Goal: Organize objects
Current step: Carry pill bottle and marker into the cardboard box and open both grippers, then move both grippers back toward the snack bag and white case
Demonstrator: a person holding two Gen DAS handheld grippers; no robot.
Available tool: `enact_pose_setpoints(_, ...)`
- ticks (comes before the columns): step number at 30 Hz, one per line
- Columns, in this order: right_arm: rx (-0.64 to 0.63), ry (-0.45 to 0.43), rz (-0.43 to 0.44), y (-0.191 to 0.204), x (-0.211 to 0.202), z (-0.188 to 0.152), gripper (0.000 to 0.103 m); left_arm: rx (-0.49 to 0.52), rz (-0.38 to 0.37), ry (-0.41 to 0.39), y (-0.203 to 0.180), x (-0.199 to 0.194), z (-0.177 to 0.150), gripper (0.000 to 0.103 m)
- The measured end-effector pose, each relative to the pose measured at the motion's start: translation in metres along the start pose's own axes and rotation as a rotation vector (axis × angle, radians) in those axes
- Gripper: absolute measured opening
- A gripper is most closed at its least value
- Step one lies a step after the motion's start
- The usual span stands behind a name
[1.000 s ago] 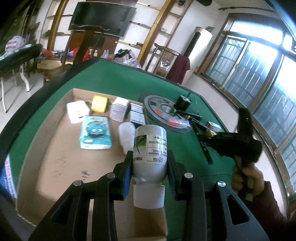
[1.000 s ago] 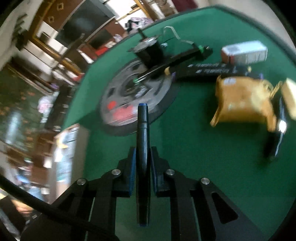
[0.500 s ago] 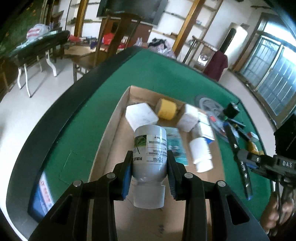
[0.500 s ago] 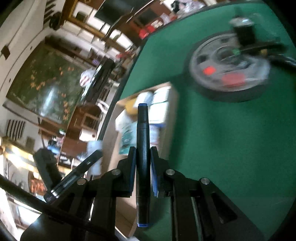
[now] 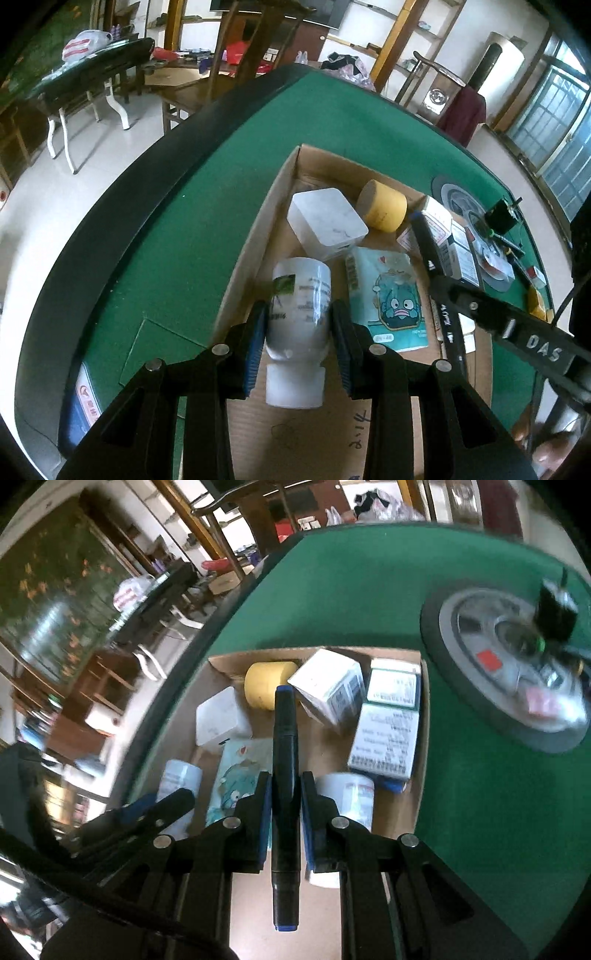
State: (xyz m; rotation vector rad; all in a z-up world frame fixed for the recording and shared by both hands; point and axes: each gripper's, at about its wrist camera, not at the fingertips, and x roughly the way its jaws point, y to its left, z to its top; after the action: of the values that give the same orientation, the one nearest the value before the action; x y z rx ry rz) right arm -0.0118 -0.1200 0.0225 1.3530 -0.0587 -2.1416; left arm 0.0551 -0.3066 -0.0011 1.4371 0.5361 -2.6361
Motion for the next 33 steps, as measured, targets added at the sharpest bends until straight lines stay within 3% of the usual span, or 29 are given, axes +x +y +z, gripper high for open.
enact_pose_setpoints(5, -0.098, -0.032, -0.119, 0.011, 0.0, -0.001, 0.016, 0.007, -0.027, -0.011, 0.0, -0.004, -0.003, 0.042)
enact_pose_setpoints(9, -0.1, -0.075, -0.131, 0.011, -0.011, -0.003, 0.041, 0.005, -0.027, -0.039, 0.0, -0.011, -0.006, 0.042)
enact_pose_setpoints(14, -0.113, -0.157, -0.164, 0.014, -0.031, -0.008, 0.05, 0.008, -0.014, -0.119, -0.009, -0.037, -0.015, 0.062)
enact_pose_setpoints(19, -0.132, -0.255, -0.212, 0.015, -0.052, -0.023, 0.059, 0.025, 0.034, -0.217, -0.028, -0.067, -0.029, 0.068)
enact_pose_setpoints(33, -0.087, -0.29, -0.192, -0.019, -0.081, -0.045, 0.059, 0.187, 0.217, -0.335, -0.1, -0.1, -0.049, 0.068)
